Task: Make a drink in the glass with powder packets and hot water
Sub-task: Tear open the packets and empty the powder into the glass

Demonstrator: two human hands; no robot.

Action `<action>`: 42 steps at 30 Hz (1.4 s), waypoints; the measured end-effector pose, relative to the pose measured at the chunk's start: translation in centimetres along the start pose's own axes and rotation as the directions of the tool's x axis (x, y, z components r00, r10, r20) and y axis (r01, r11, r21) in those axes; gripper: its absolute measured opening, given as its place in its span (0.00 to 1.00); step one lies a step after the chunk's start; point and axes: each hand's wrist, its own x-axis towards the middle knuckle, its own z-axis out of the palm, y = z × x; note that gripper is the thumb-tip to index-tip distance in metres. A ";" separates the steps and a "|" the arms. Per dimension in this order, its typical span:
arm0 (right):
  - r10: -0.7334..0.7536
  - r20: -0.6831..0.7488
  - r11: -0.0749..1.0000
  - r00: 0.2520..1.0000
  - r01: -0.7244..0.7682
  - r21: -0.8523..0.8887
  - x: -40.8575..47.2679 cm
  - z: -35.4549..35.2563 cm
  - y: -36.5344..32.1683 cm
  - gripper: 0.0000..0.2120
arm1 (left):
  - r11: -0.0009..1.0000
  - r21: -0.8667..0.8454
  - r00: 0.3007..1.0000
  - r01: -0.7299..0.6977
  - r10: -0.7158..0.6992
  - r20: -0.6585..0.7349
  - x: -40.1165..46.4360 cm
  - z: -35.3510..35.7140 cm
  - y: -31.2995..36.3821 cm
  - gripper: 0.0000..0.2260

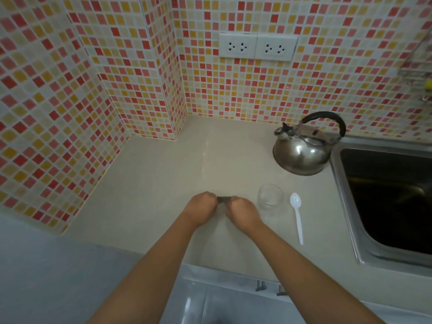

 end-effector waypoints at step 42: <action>0.471 0.058 0.450 0.880 -0.297 0.842 -6.4 -14.3 8.4 0.09 | 0.783 -0.618 0.997 0.074 -0.047 0.060 1.4 -8.9 15.6 0.07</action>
